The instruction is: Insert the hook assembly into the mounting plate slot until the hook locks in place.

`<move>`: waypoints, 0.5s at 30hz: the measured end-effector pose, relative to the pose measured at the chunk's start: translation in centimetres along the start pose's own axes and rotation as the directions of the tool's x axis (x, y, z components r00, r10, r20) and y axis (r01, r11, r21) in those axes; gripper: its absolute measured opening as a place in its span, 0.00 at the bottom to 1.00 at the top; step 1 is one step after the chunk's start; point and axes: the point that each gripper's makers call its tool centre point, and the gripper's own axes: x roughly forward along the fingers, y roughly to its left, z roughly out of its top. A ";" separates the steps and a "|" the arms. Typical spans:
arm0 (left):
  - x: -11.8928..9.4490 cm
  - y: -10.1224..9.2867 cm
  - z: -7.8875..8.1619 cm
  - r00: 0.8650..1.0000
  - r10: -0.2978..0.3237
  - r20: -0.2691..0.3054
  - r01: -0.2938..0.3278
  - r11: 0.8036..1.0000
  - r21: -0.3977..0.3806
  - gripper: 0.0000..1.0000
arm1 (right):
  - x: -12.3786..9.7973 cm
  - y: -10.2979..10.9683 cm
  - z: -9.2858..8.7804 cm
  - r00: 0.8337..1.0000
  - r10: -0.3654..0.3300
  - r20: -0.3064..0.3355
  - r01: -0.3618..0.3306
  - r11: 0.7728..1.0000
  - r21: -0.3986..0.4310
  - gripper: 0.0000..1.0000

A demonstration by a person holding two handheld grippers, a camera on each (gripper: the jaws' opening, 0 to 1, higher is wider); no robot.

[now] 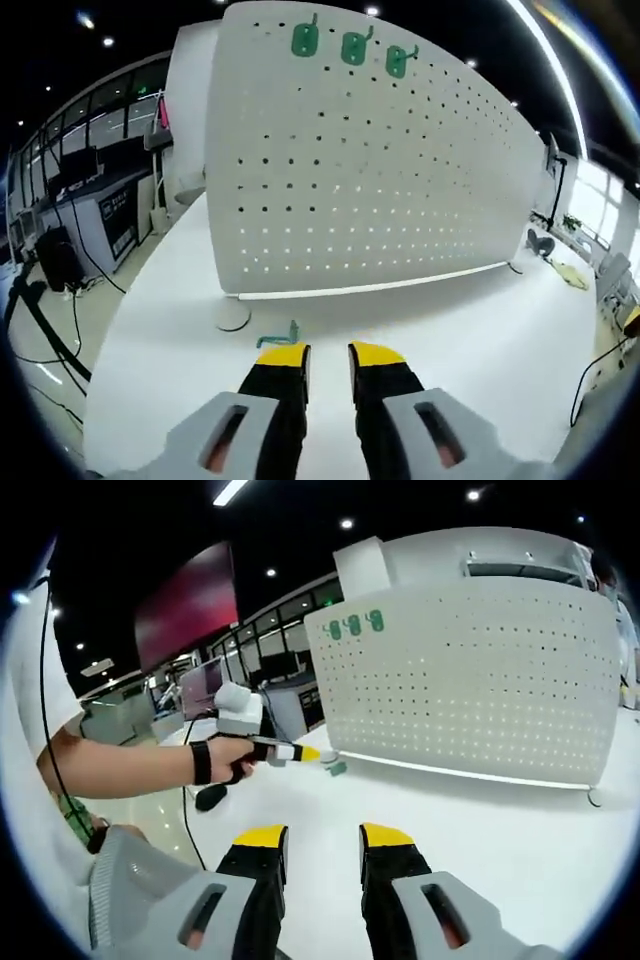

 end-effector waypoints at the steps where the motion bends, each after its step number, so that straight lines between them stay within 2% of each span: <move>1: 0.1 0.1 0.0 1.000 0.002 0.001 -0.002 1.000 0.001 0.16 | 0.1 0.0 -0.1 1.000 -0.001 -0.007 0.001 1.000 -0.001 0.28; 15: 2.9 2.1 -1.5 0.998 0.010 -0.062 -0.008 1.000 0.022 0.10 | -0.2 -0.3 -1.3 0.999 -0.034 -0.037 0.036 0.999 0.036 0.28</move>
